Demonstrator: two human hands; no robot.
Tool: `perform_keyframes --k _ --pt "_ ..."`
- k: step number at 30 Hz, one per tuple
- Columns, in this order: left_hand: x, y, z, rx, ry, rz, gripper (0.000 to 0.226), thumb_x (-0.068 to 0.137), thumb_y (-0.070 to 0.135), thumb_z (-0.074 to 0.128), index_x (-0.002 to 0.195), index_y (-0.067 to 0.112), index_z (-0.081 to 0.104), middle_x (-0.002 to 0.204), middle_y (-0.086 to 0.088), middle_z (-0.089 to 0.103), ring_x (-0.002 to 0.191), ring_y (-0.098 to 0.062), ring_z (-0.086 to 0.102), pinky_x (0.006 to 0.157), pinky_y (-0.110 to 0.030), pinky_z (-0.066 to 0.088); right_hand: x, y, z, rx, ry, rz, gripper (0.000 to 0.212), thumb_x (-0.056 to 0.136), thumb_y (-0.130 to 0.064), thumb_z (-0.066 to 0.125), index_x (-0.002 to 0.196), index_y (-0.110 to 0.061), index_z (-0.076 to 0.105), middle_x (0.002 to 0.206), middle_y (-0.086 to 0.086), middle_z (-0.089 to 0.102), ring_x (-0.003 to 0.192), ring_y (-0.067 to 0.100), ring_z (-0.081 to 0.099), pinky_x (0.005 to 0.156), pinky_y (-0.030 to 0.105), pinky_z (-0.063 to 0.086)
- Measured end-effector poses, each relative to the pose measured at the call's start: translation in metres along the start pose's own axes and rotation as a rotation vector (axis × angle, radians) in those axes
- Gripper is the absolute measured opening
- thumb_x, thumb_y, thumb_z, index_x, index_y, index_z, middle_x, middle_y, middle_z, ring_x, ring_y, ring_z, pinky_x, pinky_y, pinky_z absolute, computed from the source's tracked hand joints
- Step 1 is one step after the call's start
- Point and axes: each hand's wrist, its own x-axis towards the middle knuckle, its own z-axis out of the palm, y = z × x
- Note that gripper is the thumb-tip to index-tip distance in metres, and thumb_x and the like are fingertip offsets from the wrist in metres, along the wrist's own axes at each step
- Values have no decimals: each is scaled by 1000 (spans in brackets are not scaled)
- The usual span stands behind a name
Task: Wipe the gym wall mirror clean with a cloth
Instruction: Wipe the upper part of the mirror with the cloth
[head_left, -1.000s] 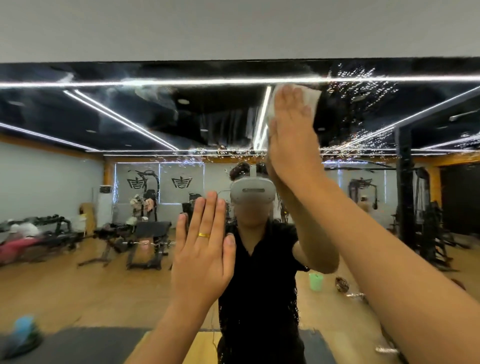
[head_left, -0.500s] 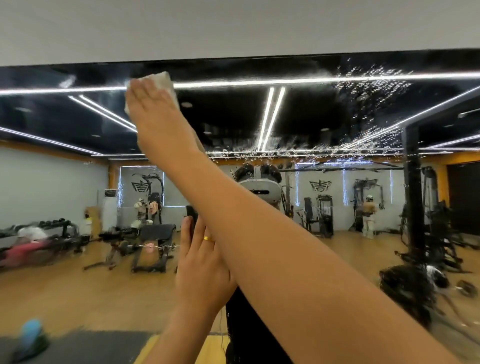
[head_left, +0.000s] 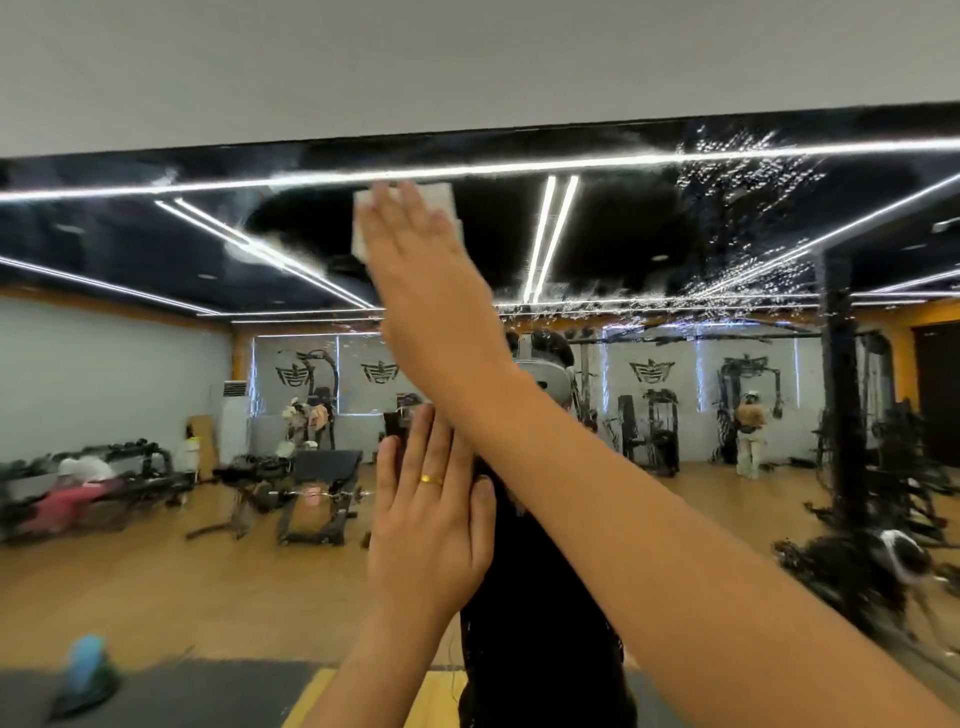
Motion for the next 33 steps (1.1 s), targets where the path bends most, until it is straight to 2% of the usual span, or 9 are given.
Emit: perform_keyframes --k 6,12,17,20,23,26,28,30,33 --pt "-1 7 1 -36 -98 -37 61 105 33 30 161 10 29 170 -8 23 160 -21 11 129 -48 9 -19 31 26 37 -73 43 81 99 -7 56 163 -6 7 172 14 3 159 28 -3 124 39 -9" --pt "-7 -2 9 45 -124 -14 56 103 33 43 151 8 50 159 -15 44 158 -24 11 130 -47 1 16 -13 43 53 -97 -119 78 102 -11 52 164 -8 5 173 12 1 159 25 -4 127 39 -6" --pt "-10 -9 11 108 -141 45 56 96 39 50 145 12 47 146 -18 58 149 -36 34 129 -50 4 41 -41 46 111 -139 -314 67 105 -13 50 163 -8 17 171 10 17 159 24 10 126 33 6" --pt "-8 -4 8 63 -110 6 59 101 35 46 153 9 47 162 -13 41 159 -25 12 130 -48 3 51 -33 29 382 -177 -269 60 103 -7 55 158 -11 33 162 8 36 148 24 36 122 38 29" --pt "-5 2 4 13 -48 -14 60 104 34 35 160 11 34 169 -7 27 159 -22 15 129 -49 12 59 -10 10 406 -127 -200 64 103 -4 55 160 -15 29 168 6 28 155 25 23 127 48 21" --pt "-1 4 4 8 -9 -69 66 103 38 36 162 8 29 171 -8 19 160 -23 12 129 -49 11 63 10 2 265 -104 -195 66 105 -1 51 162 -12 21 171 4 19 159 23 9 128 40 10" --pt "-1 1 0 -3 -5 -212 72 103 43 37 164 8 20 173 -8 10 161 -23 3 128 -52 5 57 16 5 211 -128 -192 65 106 -2 49 162 -10 19 171 5 18 159 23 8 124 30 4" --pt "-10 -6 -5 -4 -27 -368 75 104 48 32 166 12 11 174 -3 1 160 -21 -6 127 -57 2 47 13 10 196 -163 -191 62 107 -3 47 162 -10 20 171 6 18 158 25 11 123 29 6" --pt "-30 -17 -9 37 -61 -386 73 106 50 25 166 12 8 174 -1 -2 161 -23 -4 127 -57 2 43 6 19 136 -152 -203 64 105 -4 48 162 -10 20 170 7 18 156 25 16 124 33 12"
